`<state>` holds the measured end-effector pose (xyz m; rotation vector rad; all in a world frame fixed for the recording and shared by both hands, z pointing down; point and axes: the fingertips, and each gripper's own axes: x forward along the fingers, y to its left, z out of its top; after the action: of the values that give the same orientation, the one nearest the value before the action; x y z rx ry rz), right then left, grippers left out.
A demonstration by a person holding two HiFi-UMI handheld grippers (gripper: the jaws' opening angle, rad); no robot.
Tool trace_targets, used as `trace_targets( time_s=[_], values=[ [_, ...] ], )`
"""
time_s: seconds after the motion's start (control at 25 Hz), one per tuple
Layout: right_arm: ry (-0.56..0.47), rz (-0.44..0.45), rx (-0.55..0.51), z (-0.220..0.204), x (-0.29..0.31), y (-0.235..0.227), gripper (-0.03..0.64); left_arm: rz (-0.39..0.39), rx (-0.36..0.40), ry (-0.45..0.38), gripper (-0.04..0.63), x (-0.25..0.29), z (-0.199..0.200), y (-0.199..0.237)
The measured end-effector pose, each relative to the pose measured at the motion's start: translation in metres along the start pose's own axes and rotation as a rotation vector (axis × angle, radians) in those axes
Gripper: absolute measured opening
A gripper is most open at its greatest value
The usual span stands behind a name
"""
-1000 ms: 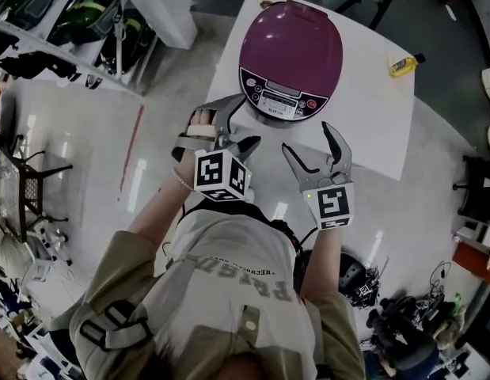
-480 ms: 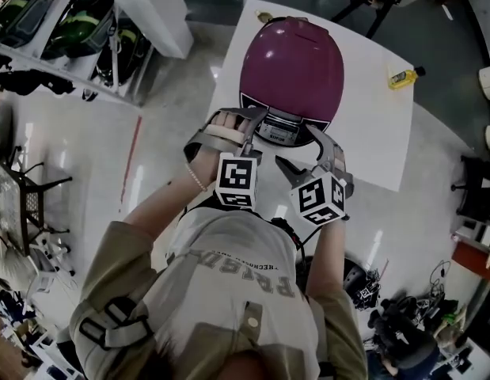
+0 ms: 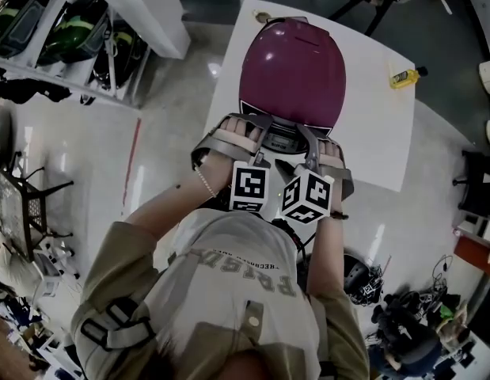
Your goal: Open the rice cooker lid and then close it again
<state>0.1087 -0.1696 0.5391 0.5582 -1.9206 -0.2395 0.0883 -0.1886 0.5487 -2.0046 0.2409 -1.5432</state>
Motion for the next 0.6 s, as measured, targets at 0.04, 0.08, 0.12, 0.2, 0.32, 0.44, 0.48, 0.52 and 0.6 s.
trace_targets(
  time_s=[0.04, 0.08, 0.12, 0.2, 0.32, 0.44, 0.48, 0.52, 0.6],
  values=[
    [0.019, 0.001, -0.02, -0.0006, 0.0007, 0.0007, 0.396, -0.002, 0.007, 0.003, 0.505, 0.0001, -0.0009, -0.0004],
    [0.044, 0.0, -0.049, -0.0018, 0.0015, 0.0018, 0.396, -0.005, 0.019, 0.01, 0.505, 0.0001, -0.0021, -0.0015],
    [0.07, -0.001, -0.083, -0.0034, 0.0023, 0.0029, 0.394, -0.01, 0.038, 0.019, 0.514, 0.0003, -0.0035, -0.003],
    [0.091, -0.003, -0.123, -0.006, 0.0036, 0.0042, 0.394, -0.024, 0.084, 0.046, 0.526, 0.0013, -0.0062, -0.0059],
    [0.062, -0.014, -0.102, -0.0074, 0.0034, 0.0076, 0.394, -0.044, 0.119, 0.06, 0.526, 0.0015, -0.0063, -0.0089],
    [0.064, -0.019, -0.094, -0.0061, 0.0032, 0.0084, 0.394, -0.039, 0.114, 0.051, 0.526, 0.0003, -0.006, -0.0094],
    [0.065, -0.016, -0.092, -0.0057, 0.0031, 0.0083, 0.394, -0.038, 0.11, 0.049, 0.526, 0.0001, -0.0061, -0.0094],
    [0.063, -0.011, -0.089, -0.0055, 0.0032, 0.0082, 0.394, -0.04, 0.105, 0.046, 0.526, 0.0001, -0.006, -0.0094],
    [0.057, -0.003, -0.08, -0.0055, 0.0039, 0.0082, 0.394, -0.044, 0.102, 0.038, 0.526, 0.0008, -0.0061, -0.0097]
  ],
)
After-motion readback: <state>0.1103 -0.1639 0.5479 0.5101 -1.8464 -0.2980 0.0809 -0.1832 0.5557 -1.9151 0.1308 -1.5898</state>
